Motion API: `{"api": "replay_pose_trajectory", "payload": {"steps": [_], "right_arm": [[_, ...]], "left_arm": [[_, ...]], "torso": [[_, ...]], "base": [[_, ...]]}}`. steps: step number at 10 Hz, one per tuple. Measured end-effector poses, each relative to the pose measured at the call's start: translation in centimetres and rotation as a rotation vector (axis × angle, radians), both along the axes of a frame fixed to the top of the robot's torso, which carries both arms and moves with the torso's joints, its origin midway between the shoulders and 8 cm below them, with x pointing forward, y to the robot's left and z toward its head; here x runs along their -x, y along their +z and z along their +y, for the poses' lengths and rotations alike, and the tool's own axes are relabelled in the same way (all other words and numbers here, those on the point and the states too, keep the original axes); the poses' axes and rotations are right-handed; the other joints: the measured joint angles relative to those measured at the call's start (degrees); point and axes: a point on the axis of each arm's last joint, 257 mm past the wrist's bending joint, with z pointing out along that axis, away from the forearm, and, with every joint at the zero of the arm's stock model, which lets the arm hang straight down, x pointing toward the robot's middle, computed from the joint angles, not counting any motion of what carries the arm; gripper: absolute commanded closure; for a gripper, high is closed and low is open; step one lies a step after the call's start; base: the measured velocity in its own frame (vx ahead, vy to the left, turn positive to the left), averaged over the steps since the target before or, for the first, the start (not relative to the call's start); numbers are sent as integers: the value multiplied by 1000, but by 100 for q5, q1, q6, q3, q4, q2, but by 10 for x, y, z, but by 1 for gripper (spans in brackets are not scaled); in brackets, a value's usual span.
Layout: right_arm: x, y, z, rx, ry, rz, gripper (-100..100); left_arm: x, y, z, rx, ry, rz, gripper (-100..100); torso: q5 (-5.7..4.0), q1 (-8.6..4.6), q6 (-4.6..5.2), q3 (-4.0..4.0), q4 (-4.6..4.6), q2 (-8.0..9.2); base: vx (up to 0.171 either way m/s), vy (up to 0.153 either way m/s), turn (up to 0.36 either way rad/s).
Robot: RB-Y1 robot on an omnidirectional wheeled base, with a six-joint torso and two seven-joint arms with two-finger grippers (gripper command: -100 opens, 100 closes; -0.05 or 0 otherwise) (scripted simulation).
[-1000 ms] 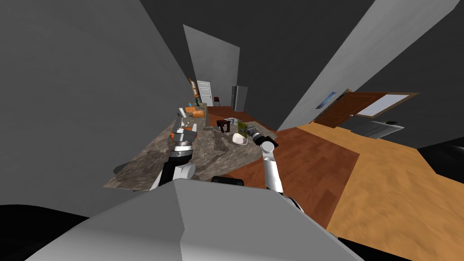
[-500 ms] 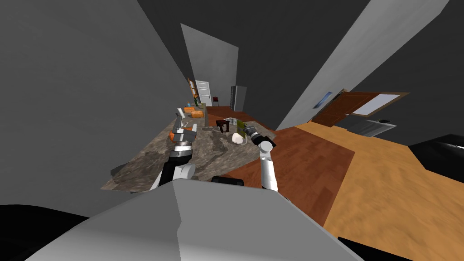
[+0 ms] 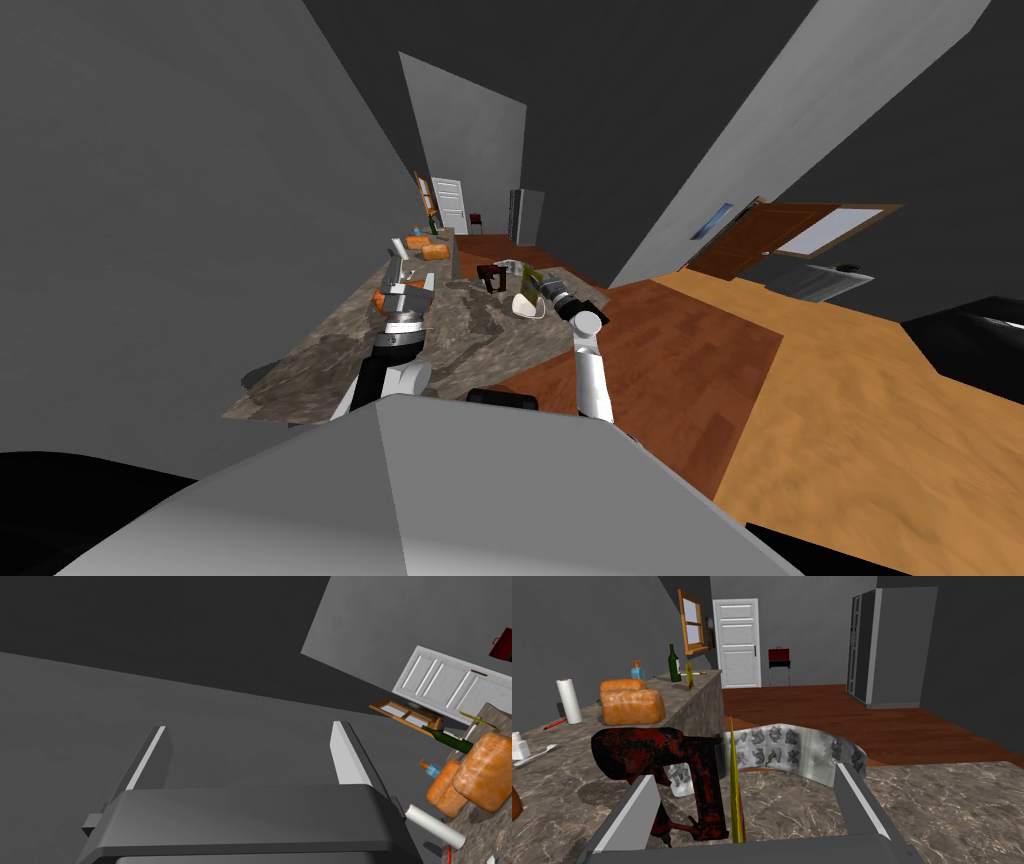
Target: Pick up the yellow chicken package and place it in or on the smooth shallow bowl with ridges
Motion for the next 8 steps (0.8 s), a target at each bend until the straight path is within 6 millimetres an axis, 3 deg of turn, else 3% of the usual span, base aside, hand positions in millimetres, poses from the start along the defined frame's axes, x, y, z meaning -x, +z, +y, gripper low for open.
{"api": "replay_pose_trajectory", "payload": {"steps": [1, 6, 8], "right_arm": [[0, 0, 0, 0, 0, 0, -100], [1, 31, -5, 4, 46, -5, -100], [2, 34, -6, 2, 52, -2, -100]], "left_arm": [[0, 0, 0, 0, 0, 0, 0], [0, 0, 0, 0, 0, 0, 0], [0, 0, 0, 0, 0, 0, 0]], "torso": [[0, 0, 0, 0, 0, 0], [3, 13, 1, 7, 3, 11], [0, -2, -1, -1, 0, -1]], "base": [[-19, 26, -78], [-25, 31, -91], [8, -10, 29]]}}
